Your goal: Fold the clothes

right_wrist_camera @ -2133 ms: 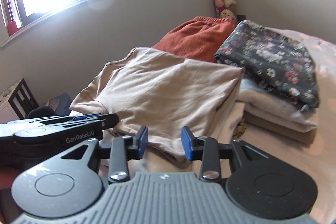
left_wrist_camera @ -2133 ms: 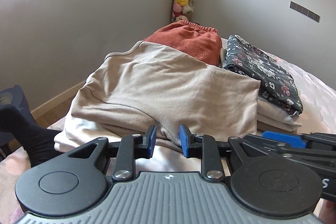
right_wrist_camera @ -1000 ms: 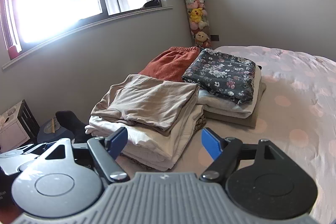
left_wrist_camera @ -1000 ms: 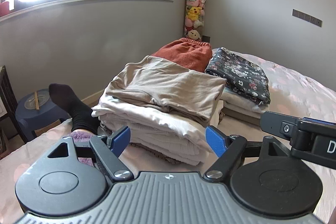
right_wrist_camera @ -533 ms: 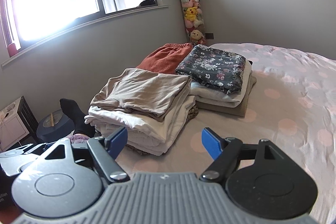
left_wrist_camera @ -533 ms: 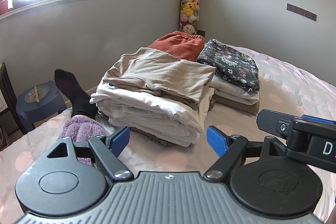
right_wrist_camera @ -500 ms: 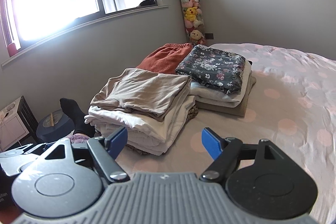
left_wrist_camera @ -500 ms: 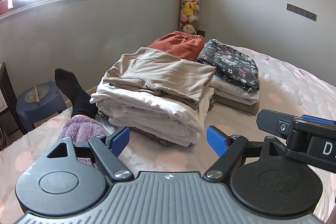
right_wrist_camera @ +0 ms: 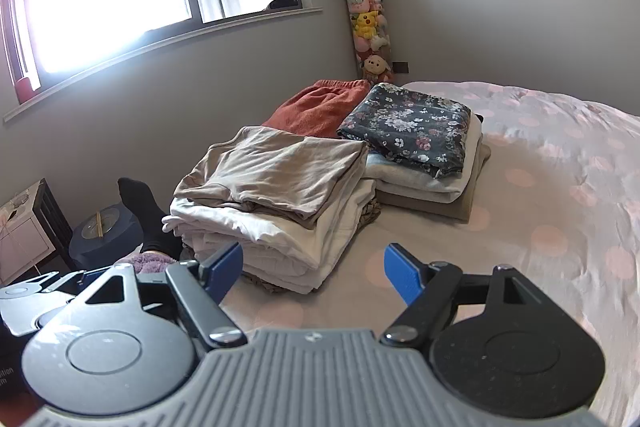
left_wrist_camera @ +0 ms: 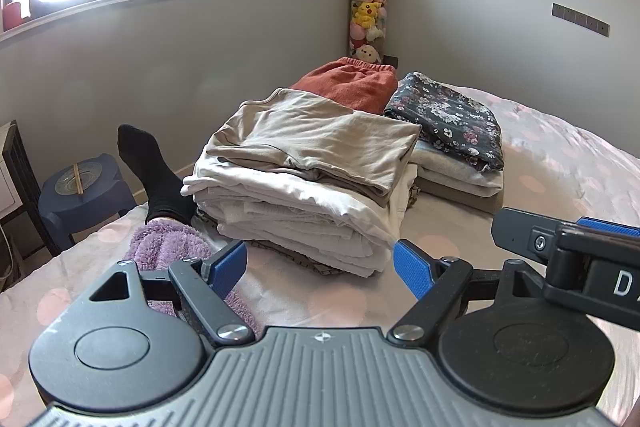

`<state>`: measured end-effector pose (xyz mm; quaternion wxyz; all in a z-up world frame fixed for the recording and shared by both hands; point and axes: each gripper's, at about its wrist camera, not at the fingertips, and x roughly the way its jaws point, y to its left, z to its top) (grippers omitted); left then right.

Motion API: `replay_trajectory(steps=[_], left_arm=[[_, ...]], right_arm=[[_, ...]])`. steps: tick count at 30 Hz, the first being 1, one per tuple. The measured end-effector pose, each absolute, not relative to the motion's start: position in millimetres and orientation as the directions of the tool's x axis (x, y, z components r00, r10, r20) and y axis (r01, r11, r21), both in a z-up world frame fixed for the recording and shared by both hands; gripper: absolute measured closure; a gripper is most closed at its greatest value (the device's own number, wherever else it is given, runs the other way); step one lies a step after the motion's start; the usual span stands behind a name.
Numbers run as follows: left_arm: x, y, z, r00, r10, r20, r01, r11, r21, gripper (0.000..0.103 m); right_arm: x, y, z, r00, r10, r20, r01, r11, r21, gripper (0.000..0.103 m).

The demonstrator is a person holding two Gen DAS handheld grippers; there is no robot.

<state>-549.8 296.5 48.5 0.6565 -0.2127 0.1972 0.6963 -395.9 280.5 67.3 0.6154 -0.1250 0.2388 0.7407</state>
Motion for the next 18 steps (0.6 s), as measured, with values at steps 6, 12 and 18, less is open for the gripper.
replay_trajectory(steps=[6,12,18], left_arm=[[-546,296,48,-0.036,0.829,-0.558,-0.999,-0.042,0.002,0.023],[-541,295,49,-0.026,0.829,-0.559,-1.000,-0.026,0.008,0.023],[-537,294,49,-0.030,0.831,-0.556,-1.000,-0.022,0.022,0.023]], right_arm=[[-396,279,67,-0.210,0.852,-0.479,-0.972,-0.129,0.197,0.023],[-397,278,67,-0.211,0.854,-0.476,-0.972,-0.132,0.194,0.023],[-394,276,66,-0.212,0.856,-0.471,-0.971,-0.128,0.203,0.022]])
